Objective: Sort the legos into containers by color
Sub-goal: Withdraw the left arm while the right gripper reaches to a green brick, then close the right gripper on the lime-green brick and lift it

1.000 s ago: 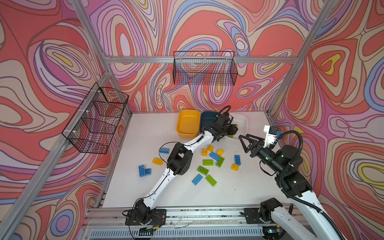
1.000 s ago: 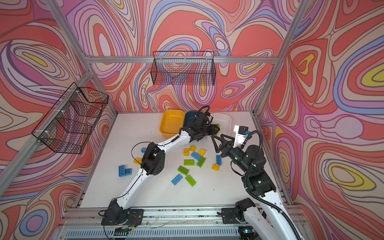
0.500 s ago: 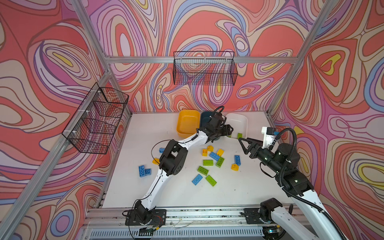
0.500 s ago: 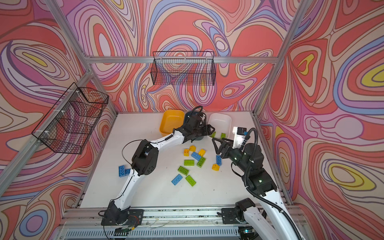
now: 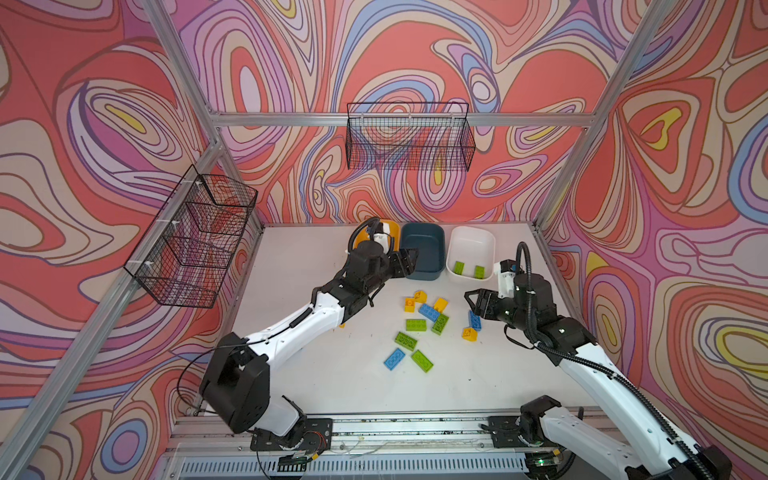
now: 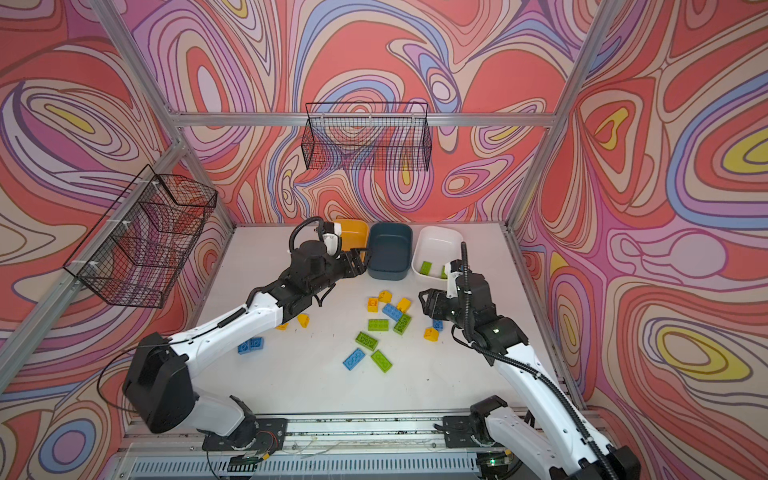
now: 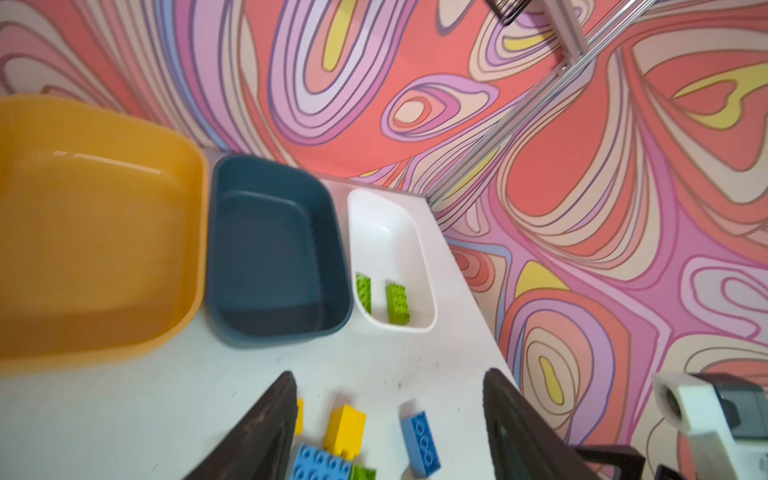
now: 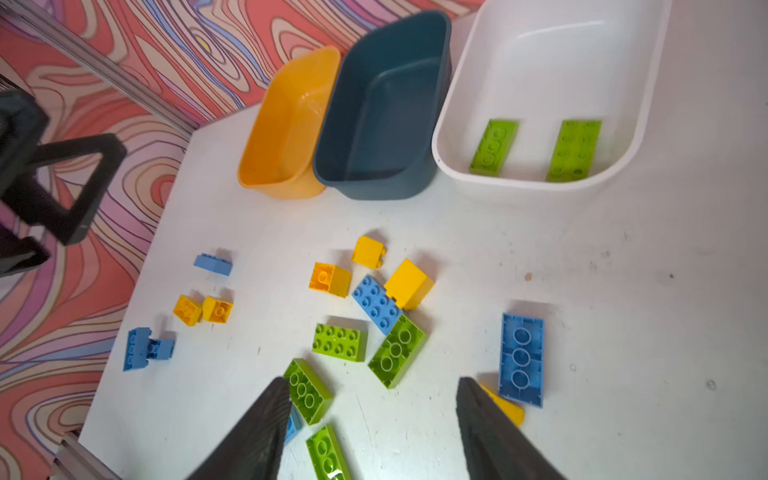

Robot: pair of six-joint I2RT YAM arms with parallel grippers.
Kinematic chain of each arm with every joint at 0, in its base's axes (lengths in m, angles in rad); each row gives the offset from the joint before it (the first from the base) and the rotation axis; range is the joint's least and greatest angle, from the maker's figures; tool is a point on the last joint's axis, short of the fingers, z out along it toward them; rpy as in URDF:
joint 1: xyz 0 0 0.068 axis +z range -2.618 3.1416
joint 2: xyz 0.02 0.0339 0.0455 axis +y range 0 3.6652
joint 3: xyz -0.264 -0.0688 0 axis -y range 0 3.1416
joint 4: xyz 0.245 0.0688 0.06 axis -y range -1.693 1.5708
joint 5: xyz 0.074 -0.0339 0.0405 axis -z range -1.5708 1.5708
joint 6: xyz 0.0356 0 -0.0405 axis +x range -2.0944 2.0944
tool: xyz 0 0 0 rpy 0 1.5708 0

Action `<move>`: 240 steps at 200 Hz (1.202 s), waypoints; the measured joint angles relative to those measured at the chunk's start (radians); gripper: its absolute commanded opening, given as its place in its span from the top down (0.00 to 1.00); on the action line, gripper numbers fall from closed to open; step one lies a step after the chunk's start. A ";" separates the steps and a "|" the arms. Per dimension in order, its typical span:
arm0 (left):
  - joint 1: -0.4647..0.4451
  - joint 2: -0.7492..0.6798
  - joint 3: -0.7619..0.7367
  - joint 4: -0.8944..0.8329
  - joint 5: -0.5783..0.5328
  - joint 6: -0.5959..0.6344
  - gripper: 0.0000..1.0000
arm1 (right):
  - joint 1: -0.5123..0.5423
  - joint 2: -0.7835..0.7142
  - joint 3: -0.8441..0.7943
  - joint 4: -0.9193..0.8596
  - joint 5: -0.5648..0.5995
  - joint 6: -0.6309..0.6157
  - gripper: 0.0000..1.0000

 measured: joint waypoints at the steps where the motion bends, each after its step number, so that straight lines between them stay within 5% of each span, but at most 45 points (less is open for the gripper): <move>1: 0.000 -0.004 -0.006 -0.001 -0.002 0.000 0.29 | 0.004 0.003 -0.002 0.000 0.005 0.000 0.33; 41: 0.000 -0.221 -0.280 -0.099 -0.089 -0.013 0.29 | 0.177 0.121 -0.038 0.019 0.148 0.028 0.32; 86: 0.000 -0.436 -0.383 -0.231 -0.183 -0.014 0.28 | 0.332 0.272 -0.097 0.096 0.254 0.106 0.29; 240: 0.000 -0.565 -0.571 -0.364 -0.228 -0.034 0.28 | 0.365 0.650 -0.018 0.275 0.381 0.146 0.31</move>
